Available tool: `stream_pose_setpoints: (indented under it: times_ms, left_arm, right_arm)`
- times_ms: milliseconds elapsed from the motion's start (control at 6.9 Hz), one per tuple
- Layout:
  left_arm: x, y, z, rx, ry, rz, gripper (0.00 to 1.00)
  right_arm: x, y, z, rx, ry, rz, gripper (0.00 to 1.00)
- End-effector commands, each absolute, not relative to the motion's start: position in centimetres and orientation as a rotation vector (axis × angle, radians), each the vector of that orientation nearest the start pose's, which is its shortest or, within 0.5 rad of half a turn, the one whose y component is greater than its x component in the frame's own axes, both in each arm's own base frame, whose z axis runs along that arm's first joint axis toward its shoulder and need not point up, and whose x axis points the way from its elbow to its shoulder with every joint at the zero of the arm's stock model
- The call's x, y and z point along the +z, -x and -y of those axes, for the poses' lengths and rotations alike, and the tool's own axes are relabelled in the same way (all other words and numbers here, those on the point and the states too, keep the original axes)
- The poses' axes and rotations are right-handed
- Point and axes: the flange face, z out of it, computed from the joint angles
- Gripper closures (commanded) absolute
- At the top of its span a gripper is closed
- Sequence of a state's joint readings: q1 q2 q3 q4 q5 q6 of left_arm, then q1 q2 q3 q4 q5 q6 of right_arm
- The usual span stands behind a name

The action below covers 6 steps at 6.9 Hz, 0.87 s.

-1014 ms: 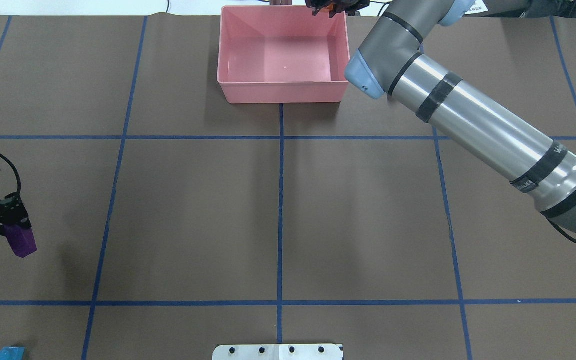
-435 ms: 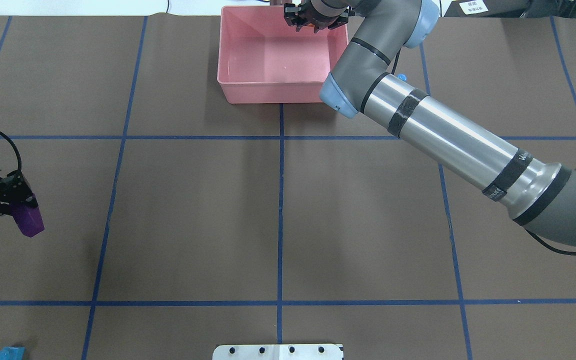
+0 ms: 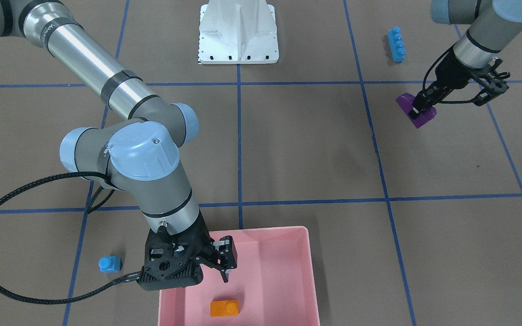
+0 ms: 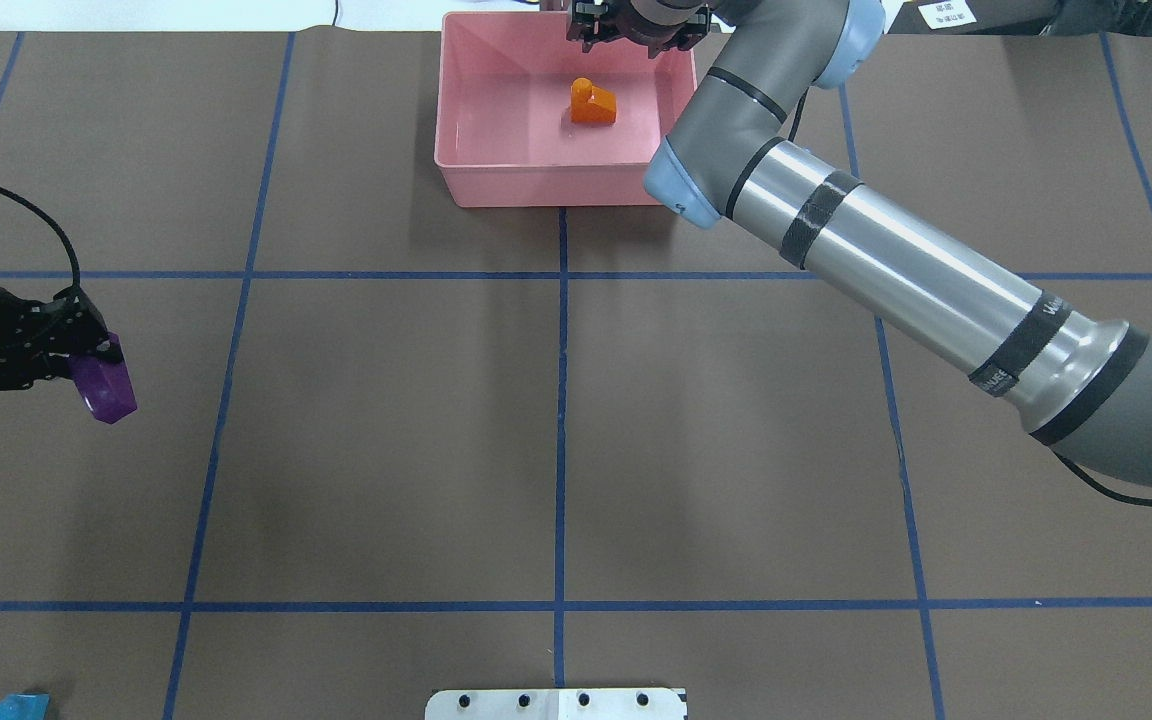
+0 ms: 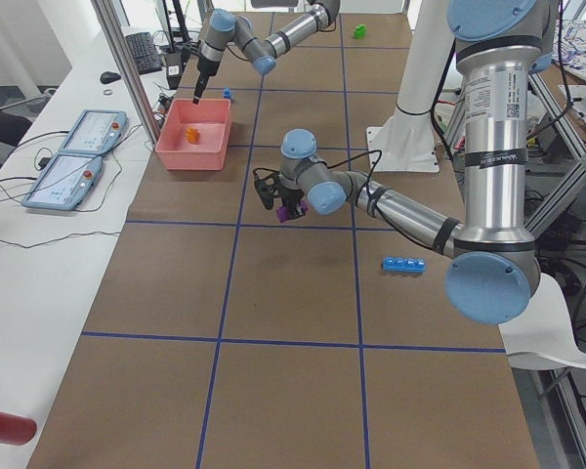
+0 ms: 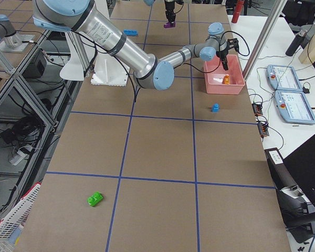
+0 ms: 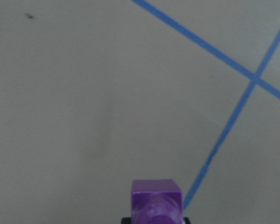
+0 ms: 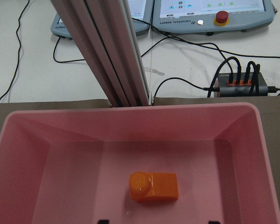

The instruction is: Put all blocks into box

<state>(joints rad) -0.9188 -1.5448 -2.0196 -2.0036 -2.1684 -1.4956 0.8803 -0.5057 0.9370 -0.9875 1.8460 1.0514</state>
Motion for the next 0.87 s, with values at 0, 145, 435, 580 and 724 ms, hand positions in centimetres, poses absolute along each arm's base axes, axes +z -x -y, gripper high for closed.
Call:
stream_pose_setpoints:
  times_ms: [0, 145, 435, 580, 724]
  left_arm:
    - [34.7, -21.5, 44.4, -0.491, 0.058, -1.118, 1.00]
    - [31.6, -22.5, 45.6, -0.554, 0.087, -1.167, 1.00]
    - [24.8, -25.9, 50.0, -0.663, 0.150, -1.252, 1.00]
    - [23.6, -27.9, 52.1, -0.714, 0.188, -1.252, 1.00]
    - [21.1, -30.3, 54.9, -0.754, 0.221, -1.258, 1.00]
  right_arm:
    - [17.3, 42.2, 73.8, 0.170, -0.379, 0.991, 0.01]
    - [19.3, 38.7, 72.9, 0.178, -0.327, 0.967, 0.01]
    - [25.5, 34.1, 71.0, 0.084, -0.361, 0.894, 0.01]
    - [28.2, 33.5, 70.8, -0.020, -0.401, 0.851, 0.01]
    - [28.9, 33.4, 70.7, -0.043, -0.408, 0.839, 0.01]
